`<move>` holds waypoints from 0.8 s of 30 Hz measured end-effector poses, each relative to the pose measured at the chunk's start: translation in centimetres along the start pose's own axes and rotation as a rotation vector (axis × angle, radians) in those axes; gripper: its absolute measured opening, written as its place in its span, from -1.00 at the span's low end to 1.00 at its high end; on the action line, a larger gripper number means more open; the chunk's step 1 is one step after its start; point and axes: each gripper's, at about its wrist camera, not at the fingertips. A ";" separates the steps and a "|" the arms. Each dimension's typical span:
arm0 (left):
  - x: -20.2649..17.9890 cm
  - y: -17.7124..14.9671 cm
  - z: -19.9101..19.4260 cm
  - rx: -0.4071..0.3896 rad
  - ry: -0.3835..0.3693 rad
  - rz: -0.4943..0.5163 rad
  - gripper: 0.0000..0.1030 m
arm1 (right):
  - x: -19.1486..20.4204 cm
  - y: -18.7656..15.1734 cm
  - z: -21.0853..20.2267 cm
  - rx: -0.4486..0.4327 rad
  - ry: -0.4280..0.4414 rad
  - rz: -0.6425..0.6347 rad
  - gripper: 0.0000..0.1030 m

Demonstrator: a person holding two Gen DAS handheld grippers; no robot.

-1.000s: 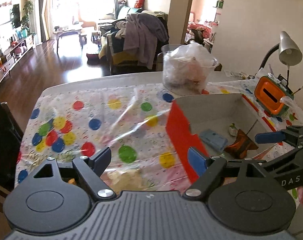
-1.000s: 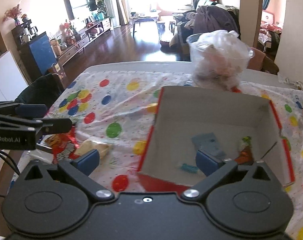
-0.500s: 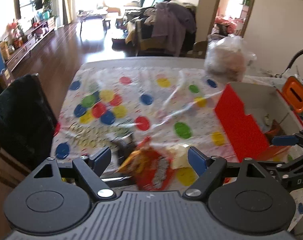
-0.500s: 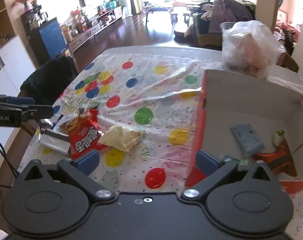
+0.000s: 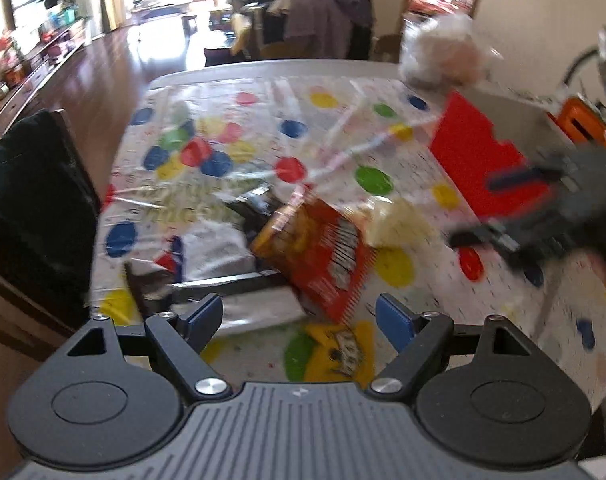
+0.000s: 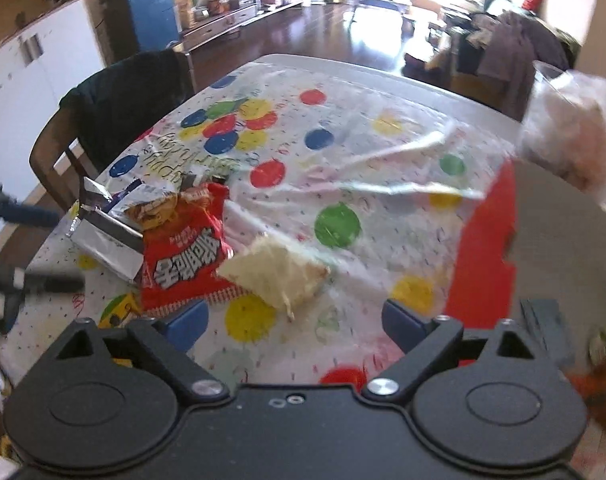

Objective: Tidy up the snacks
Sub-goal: 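Grasp the pale yellow bag with the right gripper while the left grasps the yellow candy packet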

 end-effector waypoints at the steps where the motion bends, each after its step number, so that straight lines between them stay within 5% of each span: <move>1: -0.6 -0.3 0.2 0.001 -0.007 0.020 0.63 | 0.2 0.4 0.5 0.003 0.002 -0.020 0.80; 10: -2.2 -1.2 3.7 0.138 -0.112 0.024 0.63 | 1.5 2.3 5.6 0.120 0.018 -0.309 0.71; 19: -1.9 -1.4 6.3 0.181 -0.105 -0.020 0.61 | 1.4 3.7 8.7 0.165 0.075 -0.373 0.61; 24: -1.7 -1.3 7.1 0.202 -0.104 -0.017 0.29 | 1.3 3.5 9.4 0.187 0.100 -0.385 0.38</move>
Point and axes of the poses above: each gripper's, at about its wrist camera, not at the fingertips, and z roughly the way its jaws point, x to its left, y to its top, and after that the axes turned 4 degrees about z, right-handed
